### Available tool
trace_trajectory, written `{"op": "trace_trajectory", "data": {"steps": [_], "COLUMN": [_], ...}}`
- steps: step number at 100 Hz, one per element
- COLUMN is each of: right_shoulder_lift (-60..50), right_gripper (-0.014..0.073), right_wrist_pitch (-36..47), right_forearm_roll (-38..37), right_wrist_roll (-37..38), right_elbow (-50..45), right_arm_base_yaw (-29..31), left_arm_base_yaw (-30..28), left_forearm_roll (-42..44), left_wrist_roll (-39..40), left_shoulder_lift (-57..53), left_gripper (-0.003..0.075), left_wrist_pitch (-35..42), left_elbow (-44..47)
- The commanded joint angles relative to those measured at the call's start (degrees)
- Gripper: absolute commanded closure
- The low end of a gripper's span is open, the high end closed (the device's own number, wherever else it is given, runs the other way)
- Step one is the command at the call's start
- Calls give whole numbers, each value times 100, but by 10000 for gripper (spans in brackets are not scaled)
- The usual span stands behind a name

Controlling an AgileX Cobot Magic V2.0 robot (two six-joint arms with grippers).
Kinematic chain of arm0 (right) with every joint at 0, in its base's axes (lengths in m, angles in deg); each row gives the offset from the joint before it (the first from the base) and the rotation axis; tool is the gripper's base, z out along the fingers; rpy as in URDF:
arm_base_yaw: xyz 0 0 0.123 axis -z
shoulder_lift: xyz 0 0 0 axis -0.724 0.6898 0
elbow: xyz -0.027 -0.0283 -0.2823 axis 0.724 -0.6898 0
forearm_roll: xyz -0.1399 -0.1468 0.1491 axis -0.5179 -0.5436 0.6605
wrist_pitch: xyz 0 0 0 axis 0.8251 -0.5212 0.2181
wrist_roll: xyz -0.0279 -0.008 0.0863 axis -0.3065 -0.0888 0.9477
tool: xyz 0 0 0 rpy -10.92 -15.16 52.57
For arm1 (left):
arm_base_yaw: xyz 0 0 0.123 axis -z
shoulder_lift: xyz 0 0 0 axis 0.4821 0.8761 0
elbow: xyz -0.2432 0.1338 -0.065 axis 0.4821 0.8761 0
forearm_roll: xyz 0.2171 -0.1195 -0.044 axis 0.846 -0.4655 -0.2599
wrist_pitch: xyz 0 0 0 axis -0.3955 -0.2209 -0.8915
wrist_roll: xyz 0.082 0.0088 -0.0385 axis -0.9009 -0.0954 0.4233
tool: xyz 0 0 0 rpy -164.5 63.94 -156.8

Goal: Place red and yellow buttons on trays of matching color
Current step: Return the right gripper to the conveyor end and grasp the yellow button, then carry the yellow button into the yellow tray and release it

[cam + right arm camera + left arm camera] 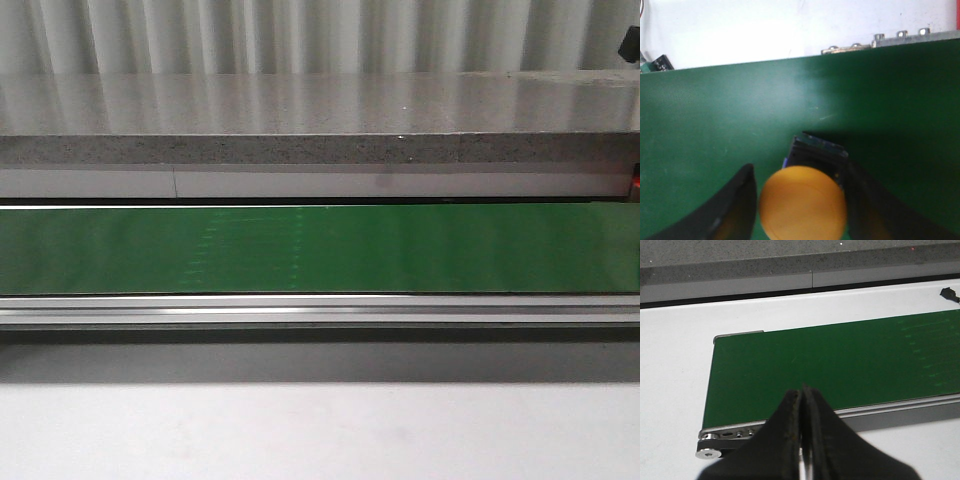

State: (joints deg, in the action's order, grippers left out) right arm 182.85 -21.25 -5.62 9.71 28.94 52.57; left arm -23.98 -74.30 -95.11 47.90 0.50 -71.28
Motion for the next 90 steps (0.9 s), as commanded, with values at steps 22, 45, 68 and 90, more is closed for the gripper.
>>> {"op": "trace_trajectory", "data": {"steps": [22,45,68,90], "right_shoulder_lift": [-287,-768,-1386,-1871], "right_gripper": [475,475,475,475], "right_wrist_pitch": [119,-139,-369,-380], "right_forearm_roll": [33,33,33,-3], "right_wrist_roll": [50,793,1087,1098], "right_elbow": [179,172,-54,-282], "right_arm_base_yaw": [23,497,1672,3182], "left_arm_base_yaw": [53,53,53,53], "left_forearm_roll": [-80,-80,-80,-80], "left_wrist_roll": [46,46,46,46], "left_shoulder_lift": [23,23,23,23], "left_gripper": [740,740,740,740], "left_wrist_pitch": [399,399,399,399], "left_elbow": [-144,-144,-144,-144]}}
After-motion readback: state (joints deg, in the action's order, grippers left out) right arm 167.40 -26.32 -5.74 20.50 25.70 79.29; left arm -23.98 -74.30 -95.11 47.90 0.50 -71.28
